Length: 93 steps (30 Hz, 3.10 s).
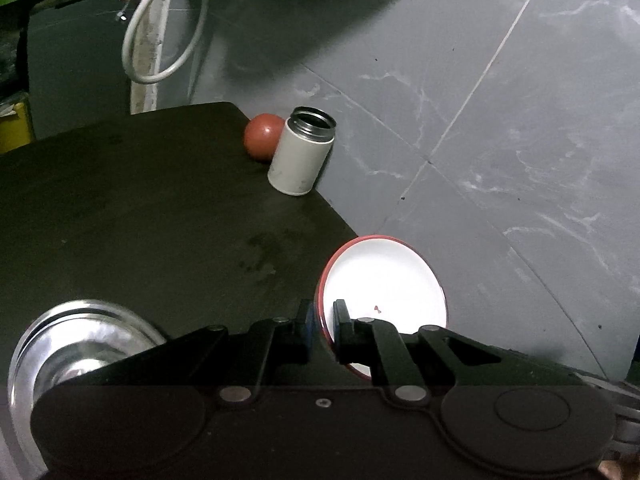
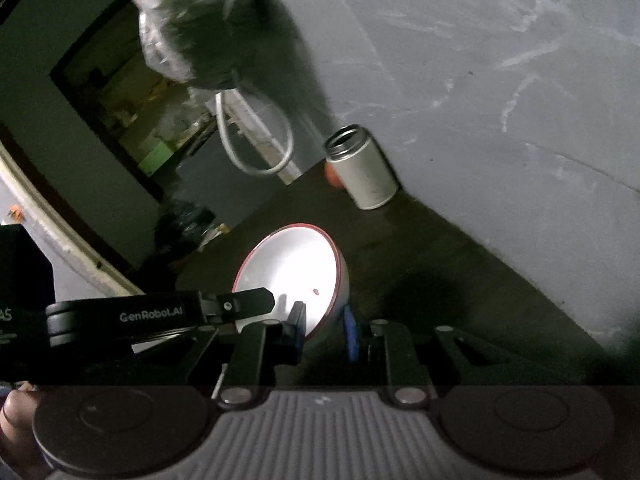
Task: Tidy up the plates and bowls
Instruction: 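Lift the white bowl with both grippers and carry it toward the steel bowl, then carry the white bowl over the steel bowl with both grippers, then lower the white bowl into the nested bowls and open both grippers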
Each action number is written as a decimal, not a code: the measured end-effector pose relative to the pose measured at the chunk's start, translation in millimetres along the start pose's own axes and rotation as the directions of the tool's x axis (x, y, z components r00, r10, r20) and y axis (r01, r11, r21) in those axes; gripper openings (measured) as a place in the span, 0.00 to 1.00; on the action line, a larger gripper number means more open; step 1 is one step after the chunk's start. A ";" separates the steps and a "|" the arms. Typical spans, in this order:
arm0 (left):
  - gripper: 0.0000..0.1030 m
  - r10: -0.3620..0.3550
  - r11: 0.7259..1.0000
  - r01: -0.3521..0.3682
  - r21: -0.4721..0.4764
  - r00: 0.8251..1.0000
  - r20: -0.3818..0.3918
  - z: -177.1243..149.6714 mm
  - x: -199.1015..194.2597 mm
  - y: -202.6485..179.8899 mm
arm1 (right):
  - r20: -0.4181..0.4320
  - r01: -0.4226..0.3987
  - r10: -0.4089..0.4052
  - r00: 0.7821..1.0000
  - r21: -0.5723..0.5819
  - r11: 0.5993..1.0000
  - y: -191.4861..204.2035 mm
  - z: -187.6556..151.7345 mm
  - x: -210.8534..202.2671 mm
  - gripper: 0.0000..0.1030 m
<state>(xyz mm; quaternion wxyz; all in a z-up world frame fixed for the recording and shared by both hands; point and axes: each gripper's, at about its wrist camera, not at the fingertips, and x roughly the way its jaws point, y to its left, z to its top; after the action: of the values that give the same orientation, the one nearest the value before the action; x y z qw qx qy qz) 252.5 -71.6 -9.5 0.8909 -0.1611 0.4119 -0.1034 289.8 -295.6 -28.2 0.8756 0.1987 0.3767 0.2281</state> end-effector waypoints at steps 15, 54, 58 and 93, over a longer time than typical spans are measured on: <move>0.09 0.030 0.998 -0.031 -0.047 0.999 -0.029 -48.9 -35.3 15.9 | -0.109 -0.062 0.050 0.993 -0.105 0.993 26.7 -31.5 -21.4 0.22; 0.13 0.067 0.991 -0.088 -0.102 0.978 -0.195 -103.4 -25.1 23.6 | -0.369 -0.073 -0.005 0.929 -0.196 0.978 31.6 -69.6 -19.2 0.24; 0.14 0.081 0.991 -0.101 -0.089 0.975 -0.208 -104.2 -24.0 20.6 | -0.374 -0.073 -0.007 0.928 -0.200 0.977 31.5 -69.2 -18.5 0.24; 0.22 0.120 0.988 -0.136 -0.065 0.970 -0.213 -103.5 -22.2 15.8 | -0.388 -0.071 -0.005 0.922 -0.181 0.981 23.0 -66.8 -15.6 0.31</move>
<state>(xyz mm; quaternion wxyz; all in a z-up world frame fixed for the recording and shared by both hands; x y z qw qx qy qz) 159.7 -70.8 -62.9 0.8406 -0.1578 0.5162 -0.0455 224.4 -273.5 -49.9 0.7950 0.0709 0.5148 0.3128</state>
